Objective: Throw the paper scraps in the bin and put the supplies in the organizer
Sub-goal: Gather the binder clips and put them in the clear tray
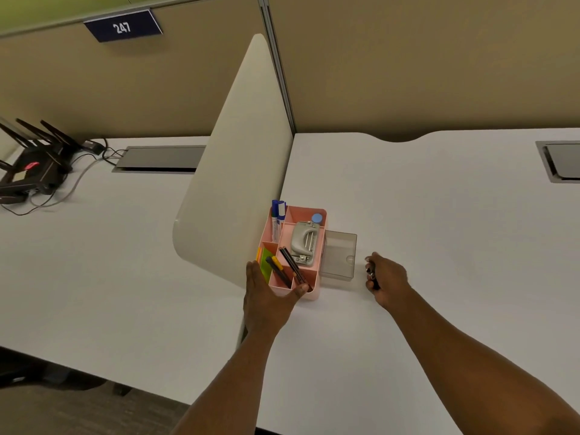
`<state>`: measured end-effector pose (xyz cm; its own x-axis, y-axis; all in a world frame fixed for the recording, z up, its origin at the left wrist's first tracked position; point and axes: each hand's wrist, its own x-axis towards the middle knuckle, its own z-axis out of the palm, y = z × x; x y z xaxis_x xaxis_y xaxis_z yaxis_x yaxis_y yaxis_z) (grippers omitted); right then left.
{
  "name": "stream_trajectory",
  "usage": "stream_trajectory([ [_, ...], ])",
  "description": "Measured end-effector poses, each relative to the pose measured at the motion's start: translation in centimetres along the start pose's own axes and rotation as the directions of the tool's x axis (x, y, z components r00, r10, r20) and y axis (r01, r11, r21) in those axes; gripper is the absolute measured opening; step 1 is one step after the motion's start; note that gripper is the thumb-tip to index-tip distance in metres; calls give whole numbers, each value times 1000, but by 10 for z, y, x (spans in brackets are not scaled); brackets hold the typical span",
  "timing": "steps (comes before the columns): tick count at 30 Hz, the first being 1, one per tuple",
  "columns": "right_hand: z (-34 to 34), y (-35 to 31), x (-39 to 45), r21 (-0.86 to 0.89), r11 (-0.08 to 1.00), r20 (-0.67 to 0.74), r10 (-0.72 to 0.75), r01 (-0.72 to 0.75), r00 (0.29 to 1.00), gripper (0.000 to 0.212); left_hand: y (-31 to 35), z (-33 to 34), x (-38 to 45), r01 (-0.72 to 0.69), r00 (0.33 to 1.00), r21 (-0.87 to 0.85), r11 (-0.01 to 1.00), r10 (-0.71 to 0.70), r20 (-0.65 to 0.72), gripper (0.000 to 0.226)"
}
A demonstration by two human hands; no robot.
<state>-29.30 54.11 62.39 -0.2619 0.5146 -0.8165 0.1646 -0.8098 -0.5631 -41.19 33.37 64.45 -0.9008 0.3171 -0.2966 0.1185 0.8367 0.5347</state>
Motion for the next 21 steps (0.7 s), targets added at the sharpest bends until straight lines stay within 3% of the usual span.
stream_trajectory([
  [2,4,-8,-7,60,990,-89,-125,130,988,20,0,0,-1,-6,1000,-9,1000,6,2,133],
  [5,20,-21,-23,153,964,-41,-215,219,976,25,-1,0,0,-7,1000,-14,1000,7,-4,134],
  [11,53,-30,-33,277,957,140,-125,83,982,16,-2,0,1,-11,1000,-16,1000,11,-9,133],
  [21,67,-19,-36,158,984,162,-109,83,981,21,-3,2,1,-13,1000,24,1000,13,-19,131],
])
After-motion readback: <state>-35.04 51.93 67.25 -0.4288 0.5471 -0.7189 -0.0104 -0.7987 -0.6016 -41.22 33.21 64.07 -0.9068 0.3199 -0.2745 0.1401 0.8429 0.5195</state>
